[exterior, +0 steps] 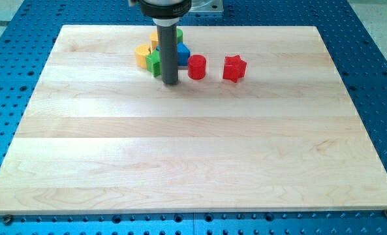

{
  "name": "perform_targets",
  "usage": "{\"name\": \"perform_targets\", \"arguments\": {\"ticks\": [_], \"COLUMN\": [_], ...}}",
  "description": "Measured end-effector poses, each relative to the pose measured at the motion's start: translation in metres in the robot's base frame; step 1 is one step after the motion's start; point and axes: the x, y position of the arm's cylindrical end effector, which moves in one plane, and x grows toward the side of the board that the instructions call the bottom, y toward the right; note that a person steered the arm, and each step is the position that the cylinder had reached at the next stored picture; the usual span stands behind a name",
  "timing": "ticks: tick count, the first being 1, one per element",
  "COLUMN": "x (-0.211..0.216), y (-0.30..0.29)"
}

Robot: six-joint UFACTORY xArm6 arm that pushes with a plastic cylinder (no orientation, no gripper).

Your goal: Move the red circle below the triangle

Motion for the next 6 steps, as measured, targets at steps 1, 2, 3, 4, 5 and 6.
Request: {"name": "perform_targets", "arguments": {"ticks": [1, 2, 3, 4, 5, 6], "x": [0.016, -0.007, -0.024, -0.027, -0.026, -0.018], "y": [0.055, 0.089, 0.08, 0.07, 0.075, 0.115]}}
